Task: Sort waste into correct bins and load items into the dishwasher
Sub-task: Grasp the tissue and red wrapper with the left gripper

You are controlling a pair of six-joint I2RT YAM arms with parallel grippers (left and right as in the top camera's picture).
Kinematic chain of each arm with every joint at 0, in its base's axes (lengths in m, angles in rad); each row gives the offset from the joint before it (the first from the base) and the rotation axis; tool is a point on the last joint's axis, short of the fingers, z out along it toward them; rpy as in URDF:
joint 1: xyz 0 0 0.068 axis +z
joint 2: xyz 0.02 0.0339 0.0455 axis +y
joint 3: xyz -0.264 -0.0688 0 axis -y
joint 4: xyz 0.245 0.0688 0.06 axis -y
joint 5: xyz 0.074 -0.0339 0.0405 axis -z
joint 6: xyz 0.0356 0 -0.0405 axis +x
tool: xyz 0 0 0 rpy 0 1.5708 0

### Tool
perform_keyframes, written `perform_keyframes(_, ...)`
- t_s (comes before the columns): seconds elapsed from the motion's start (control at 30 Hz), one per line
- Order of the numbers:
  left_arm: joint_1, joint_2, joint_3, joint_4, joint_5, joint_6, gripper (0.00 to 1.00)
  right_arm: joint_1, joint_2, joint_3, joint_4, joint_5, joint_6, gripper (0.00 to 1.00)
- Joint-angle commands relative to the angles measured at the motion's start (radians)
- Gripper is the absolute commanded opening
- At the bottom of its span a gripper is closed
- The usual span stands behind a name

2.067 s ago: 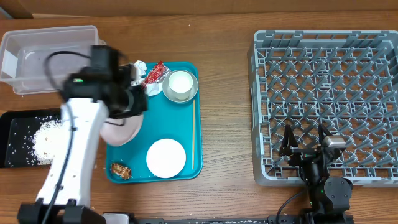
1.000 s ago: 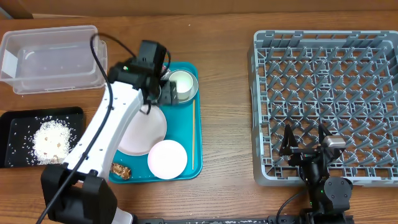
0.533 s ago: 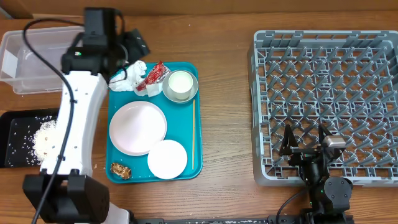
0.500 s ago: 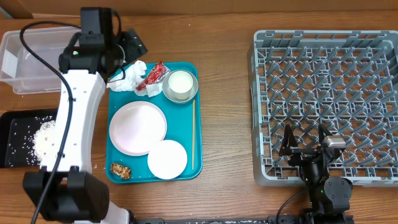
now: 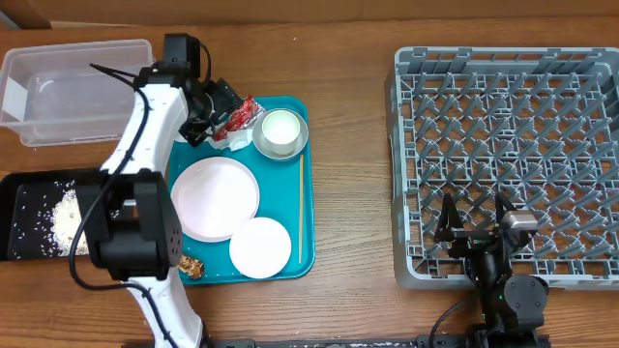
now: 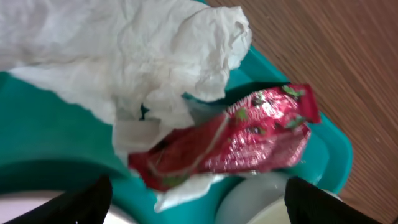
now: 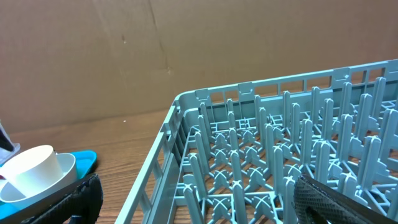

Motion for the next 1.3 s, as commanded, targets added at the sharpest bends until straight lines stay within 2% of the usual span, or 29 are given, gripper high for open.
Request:
perform_keyframes(0.0, -0.005, 0.045, 0.011, 0.01, 0.001, 0.013, 0.92, -0.005, -0.01, -0.01, 0.008, 0.013, -0.006, 1.0)
perform_keyframes(0.3, -0.007, 0.119, 0.01, 0.015, -0.043, 0.013, 0.91, -0.005, -0.01, -0.01, 0.008, 0.013, -0.006, 1.0)
perform_keyframes(0.47, -0.007, 0.124, 0.01, 0.034, -0.053, 0.013, 0.8, -0.005, -0.01, -0.01, 0.008, 0.013, -0.006, 1.0)
perform_keyframes(0.5, -0.006, 0.124, 0.01, 0.037, -0.053, 0.013, 0.76, -0.005, -0.01, -0.01, 0.008, 0.013, -0.006, 1.0)
perform_keyframes(0.57, -0.006, 0.124, 0.01, 0.037, -0.062, 0.021, 0.61, -0.005, -0.01, -0.01, 0.008, 0.013, -0.006, 1.0)
perform_keyframes(0.6, -0.006, 0.124, 0.01, 0.037, -0.072, 0.029, 0.45, -0.005, -0.01, -0.01, 0.008, 0.013, -0.006, 1.0)
perform_keyframes(0.67, -0.006, 0.124, 0.01, 0.036, -0.071, 0.05, 0.22, -0.005, -0.01, -0.01, 0.008, 0.013, -0.006, 1.0)
perform_keyframes(0.73, -0.006, 0.123, 0.01, 0.03, -0.059, 0.061, 0.04, -0.005, -0.01, -0.01, 0.008, 0.013, -0.006, 1.0)
perform_keyframes(1.07, 0.006, 0.067, 0.052, -0.019, 0.194, 0.1, 0.04, -0.005, -0.01, -0.01, 0.008, 0.013, -0.006, 1.0)
perform_keyframes(1.27, 0.008, -0.018, 0.137, -0.111, 0.212, 0.099, 0.04, -0.005, -0.01, -0.01, 0.008, 0.013, -0.006, 1.0)
